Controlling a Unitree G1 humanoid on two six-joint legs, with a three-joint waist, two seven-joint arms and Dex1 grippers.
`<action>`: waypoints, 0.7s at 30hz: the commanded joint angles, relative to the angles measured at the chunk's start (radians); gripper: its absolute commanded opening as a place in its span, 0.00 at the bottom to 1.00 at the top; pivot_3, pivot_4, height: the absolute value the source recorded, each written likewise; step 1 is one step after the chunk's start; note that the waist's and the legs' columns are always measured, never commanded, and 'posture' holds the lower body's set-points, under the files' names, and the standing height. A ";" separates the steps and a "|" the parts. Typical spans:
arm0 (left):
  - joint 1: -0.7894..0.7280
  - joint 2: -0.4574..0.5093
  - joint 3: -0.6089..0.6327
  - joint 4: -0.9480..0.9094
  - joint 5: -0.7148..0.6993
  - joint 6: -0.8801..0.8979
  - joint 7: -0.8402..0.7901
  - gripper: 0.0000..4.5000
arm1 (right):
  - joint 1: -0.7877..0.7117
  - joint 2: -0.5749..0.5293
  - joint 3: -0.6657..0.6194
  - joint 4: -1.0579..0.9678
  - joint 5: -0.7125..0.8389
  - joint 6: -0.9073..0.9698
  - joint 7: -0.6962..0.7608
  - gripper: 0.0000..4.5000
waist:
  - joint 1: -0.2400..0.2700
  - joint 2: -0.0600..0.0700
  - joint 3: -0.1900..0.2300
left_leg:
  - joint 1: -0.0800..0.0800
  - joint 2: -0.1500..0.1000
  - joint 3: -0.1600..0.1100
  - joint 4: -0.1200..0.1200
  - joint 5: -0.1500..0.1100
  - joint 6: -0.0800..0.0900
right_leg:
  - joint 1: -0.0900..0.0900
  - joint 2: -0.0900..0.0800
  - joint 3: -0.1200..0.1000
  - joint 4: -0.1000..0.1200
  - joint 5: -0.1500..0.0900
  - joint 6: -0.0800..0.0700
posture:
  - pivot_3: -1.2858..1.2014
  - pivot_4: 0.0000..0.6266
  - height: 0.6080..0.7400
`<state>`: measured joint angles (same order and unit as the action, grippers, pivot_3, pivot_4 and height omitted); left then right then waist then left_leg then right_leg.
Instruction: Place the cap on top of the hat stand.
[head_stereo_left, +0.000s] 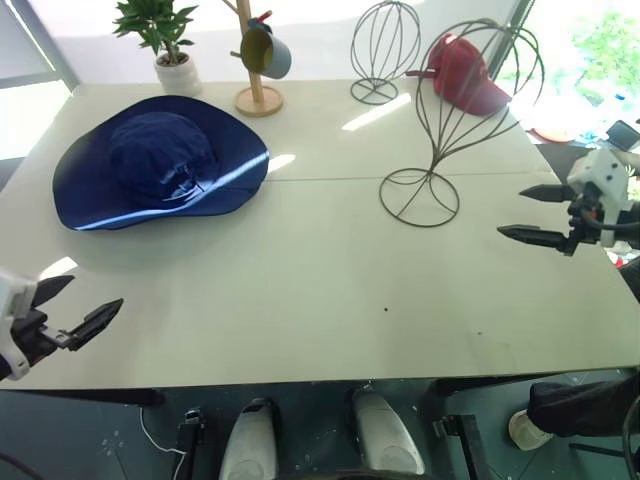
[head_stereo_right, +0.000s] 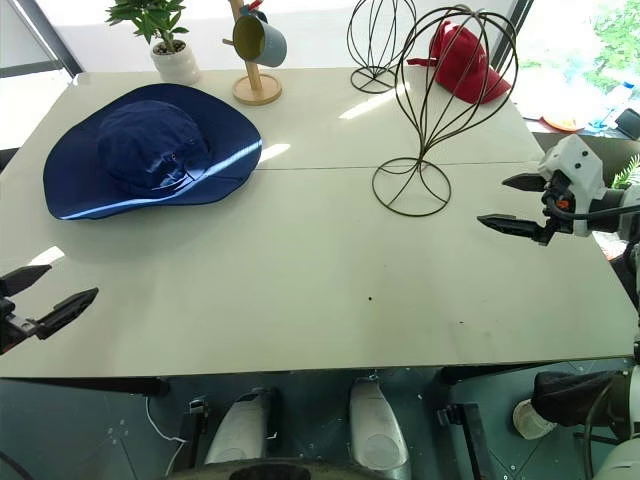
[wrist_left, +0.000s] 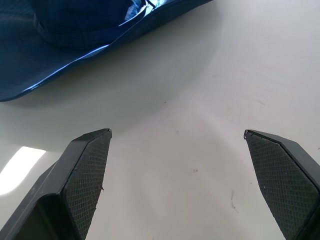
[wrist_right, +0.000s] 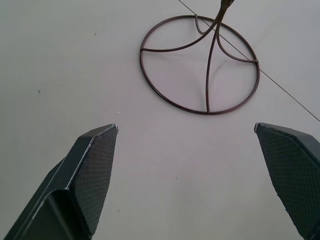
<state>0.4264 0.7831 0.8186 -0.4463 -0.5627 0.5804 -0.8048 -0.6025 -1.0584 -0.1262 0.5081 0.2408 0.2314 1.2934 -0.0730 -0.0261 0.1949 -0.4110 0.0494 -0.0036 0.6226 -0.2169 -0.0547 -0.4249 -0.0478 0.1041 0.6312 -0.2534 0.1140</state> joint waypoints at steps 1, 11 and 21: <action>-0.007 0.007 0.027 -0.011 -0.003 -0.018 -0.003 0.99 | -0.014 -0.011 -0.023 0.007 0.006 -0.031 0.006 1.00 | 0.000 0.000 0.000 | 0.000 0.000 0.000 0.000 0.000 0.000 | 0.000 0.000 0.000 0.000 0.000 0.000 | 0.52 0.24 0.99; -0.059 0.024 -0.002 0.009 0.005 -0.020 -0.003 0.99 | -0.015 -0.021 -0.040 0.032 0.019 -0.035 0.012 1.00 | 0.000 0.000 0.000 | 0.000 0.000 0.000 0.000 0.000 0.000 | 0.000 0.000 0.000 0.000 0.000 0.000 | 0.52 0.24 0.99; -0.207 0.208 -0.149 0.067 0.194 -0.225 -0.062 0.99 | 0.081 -0.103 -0.151 -0.297 0.210 0.206 0.121 1.00 | 0.004 0.002 0.001 | 0.000 0.000 0.000 0.000 0.000 0.000 | 0.000 0.000 0.000 0.001 0.000 0.000 | 0.52 0.24 0.99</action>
<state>0.2361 0.9641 0.6859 -0.4051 -0.4234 0.4230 -0.8555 -0.5279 -1.1306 -0.2134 0.3185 0.3742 0.3728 1.3870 -0.0689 -0.0242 0.1954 -0.4112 0.0494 -0.0037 0.6220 -0.2168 -0.0546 -0.4245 -0.0472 0.1042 0.6322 -0.2532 0.1142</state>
